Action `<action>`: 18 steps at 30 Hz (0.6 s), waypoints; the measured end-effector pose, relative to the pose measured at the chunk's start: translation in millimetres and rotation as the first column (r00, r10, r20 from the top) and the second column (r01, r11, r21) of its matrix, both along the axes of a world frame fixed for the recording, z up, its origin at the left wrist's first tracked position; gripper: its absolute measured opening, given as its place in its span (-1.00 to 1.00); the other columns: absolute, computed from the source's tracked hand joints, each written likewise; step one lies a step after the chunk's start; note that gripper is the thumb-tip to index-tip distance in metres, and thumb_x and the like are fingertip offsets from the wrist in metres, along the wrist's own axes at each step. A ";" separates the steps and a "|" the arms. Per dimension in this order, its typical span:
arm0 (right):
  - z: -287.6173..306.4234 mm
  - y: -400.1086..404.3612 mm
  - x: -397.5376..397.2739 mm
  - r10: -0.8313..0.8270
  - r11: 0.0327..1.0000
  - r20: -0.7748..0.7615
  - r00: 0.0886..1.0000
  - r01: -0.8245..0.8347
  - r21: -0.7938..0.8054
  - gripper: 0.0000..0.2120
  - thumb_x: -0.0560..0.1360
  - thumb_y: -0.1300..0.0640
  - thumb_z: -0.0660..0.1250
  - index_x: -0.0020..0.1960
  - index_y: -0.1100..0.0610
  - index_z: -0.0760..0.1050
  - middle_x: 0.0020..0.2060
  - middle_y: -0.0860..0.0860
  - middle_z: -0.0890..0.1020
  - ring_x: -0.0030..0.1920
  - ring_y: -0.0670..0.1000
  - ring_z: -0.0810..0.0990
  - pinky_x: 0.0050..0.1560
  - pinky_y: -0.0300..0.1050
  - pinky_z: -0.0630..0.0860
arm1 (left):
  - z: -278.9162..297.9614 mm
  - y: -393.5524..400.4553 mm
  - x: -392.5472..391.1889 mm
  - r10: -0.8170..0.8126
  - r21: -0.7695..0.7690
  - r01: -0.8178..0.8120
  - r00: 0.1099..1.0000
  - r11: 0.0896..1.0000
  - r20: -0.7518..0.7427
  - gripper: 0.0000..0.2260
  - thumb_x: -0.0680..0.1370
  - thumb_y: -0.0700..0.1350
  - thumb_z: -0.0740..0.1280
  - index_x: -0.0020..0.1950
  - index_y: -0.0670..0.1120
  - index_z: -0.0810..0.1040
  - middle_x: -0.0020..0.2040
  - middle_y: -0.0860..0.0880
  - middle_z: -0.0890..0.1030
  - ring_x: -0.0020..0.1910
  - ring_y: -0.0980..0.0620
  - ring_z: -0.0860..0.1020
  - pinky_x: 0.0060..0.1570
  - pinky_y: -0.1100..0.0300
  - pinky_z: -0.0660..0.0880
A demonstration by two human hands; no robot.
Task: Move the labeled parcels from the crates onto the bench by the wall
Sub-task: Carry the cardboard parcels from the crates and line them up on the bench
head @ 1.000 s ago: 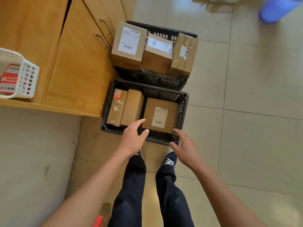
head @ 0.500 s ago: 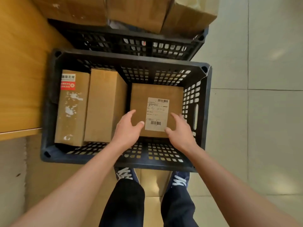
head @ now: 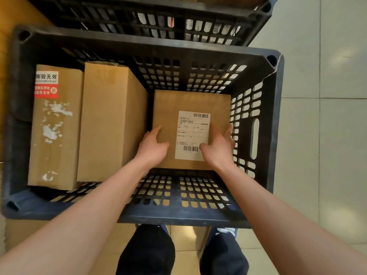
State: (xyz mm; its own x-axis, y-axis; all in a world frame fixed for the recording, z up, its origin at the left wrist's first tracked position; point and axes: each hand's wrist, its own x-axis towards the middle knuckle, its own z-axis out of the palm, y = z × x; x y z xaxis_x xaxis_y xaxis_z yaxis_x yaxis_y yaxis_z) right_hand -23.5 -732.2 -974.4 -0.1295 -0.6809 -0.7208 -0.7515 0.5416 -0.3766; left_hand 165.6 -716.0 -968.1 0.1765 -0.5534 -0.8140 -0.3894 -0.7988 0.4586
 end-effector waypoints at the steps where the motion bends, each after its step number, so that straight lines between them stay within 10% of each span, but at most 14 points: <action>1: -1.0 -1.5 2.2 -0.034 0.999 0.000 0.999 0.034 0.011 -0.25 0.53 0.16 0.36 0.57 -0.23 0.10 0.62 0.02 -0.21 0.58 0.30 -0.08 0.51 0.33 0.20 | -1.0 -0.3 0.1 0.011 0.006 -0.011 1.000 1.000 -0.012 -0.40 0.64 -0.16 0.29 0.63 0.11 0.17 0.53 0.01 0.35 0.42 -0.03 0.42 0.19 0.20 0.42; 11: 11.0 -4.9 7.3 -0.384 0.922 0.103 0.918 0.387 -0.017 -0.23 0.49 0.12 0.45 0.59 -0.11 0.18 0.49 0.01 0.35 0.52 0.18 0.19 0.42 0.24 0.35 | 23.4 -6.6 -4.3 0.002 0.009 -0.002 1.000 1.000 -0.008 -0.35 0.54 -0.09 0.34 0.60 0.09 0.21 0.54 -0.04 0.29 0.45 -0.11 0.36 0.42 -0.07 0.39; 18: 85.7 12.0 15.5 -0.360 0.924 0.090 0.929 0.368 -0.103 -0.21 0.45 0.08 0.49 0.56 -0.18 0.20 0.57 0.06 0.10 0.57 0.16 0.04 0.52 0.26 0.20 | 97.6 1.2 -13.4 -0.064 0.011 0.064 0.996 0.998 0.065 -0.34 0.56 -0.06 0.36 0.59 0.22 0.15 0.65 -0.07 -0.04 0.59 -0.21 0.06 0.52 -0.23 0.15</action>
